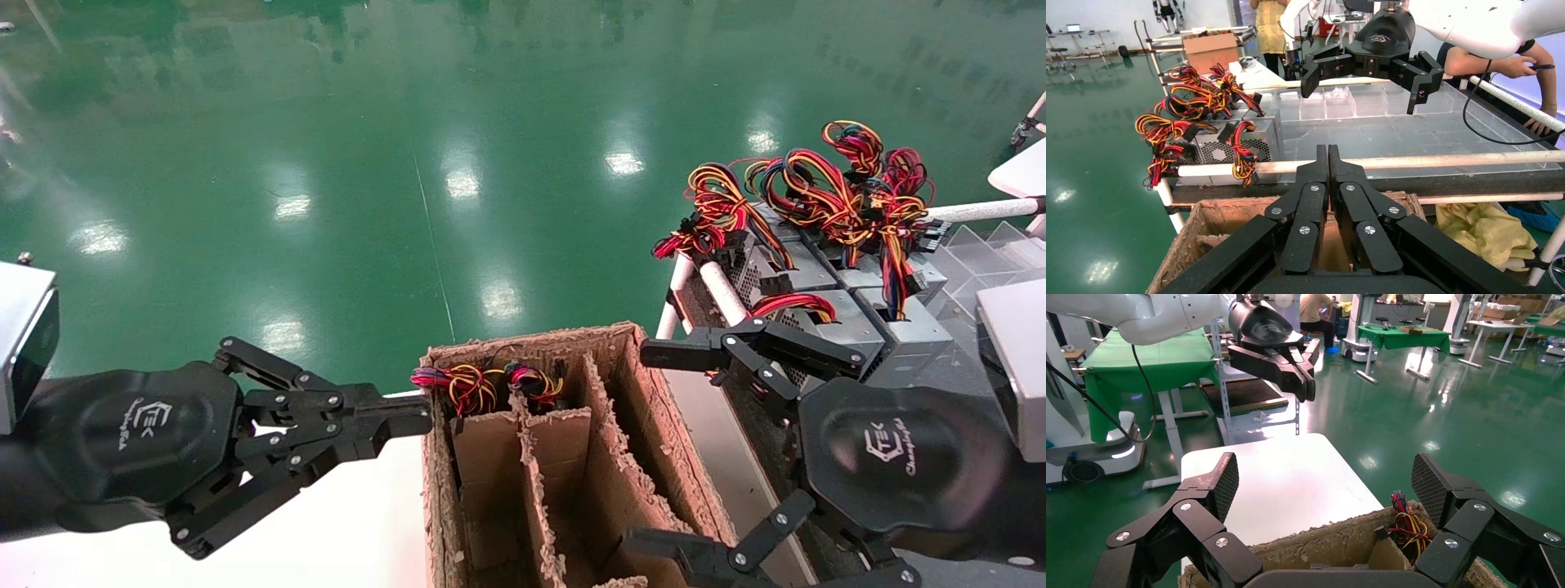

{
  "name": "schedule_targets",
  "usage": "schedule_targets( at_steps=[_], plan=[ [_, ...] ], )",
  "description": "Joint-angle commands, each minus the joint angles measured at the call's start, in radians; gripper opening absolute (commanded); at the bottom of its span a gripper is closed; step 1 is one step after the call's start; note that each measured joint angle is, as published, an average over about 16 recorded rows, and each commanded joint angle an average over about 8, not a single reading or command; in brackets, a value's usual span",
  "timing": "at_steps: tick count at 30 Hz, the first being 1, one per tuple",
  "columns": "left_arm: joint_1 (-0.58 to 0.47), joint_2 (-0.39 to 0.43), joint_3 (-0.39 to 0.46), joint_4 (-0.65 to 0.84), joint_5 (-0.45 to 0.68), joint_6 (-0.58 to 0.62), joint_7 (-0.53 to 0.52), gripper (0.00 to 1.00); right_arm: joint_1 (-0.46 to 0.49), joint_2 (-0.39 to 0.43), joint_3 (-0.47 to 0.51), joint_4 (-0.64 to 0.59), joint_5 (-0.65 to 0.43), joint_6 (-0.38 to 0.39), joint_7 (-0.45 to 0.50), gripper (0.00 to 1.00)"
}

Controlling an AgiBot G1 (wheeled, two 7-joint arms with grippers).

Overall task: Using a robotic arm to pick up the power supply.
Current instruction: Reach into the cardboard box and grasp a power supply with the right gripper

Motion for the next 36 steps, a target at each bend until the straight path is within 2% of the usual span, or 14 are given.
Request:
schedule_targets(
  at_steps=[1, 8, 9, 28, 36],
  plan=[
    [0.000, 0.000, 0.000, 0.000, 0.000, 0.000, 0.000, 0.05, 0.000, 0.000, 0.000, 0.000, 0.000, 0.000, 0.000, 1.00],
    [0.000, 0.000, 0.000, 0.000, 0.000, 0.000, 0.000, 0.92, 0.000, 0.000, 0.000, 0.000, 0.000, 0.000, 0.000, 1.00],
    [0.000, 0.000, 0.000, 0.000, 0.000, 0.000, 0.000, 1.00, 0.000, 0.000, 0.000, 0.000, 0.000, 0.000, 0.000, 1.00],
    [0.000, 0.000, 0.000, 0.000, 0.000, 0.000, 0.000, 1.00, -0.001, -0.012, -0.007, -0.017, -0.010, 0.008, -0.001, 1.00],
    [0.000, 0.000, 0.000, 0.001, 0.000, 0.000, 0.000, 1.00, 0.027, -0.049, -0.055, -0.064, -0.121, 0.093, 0.030, 1.00]
  ],
)
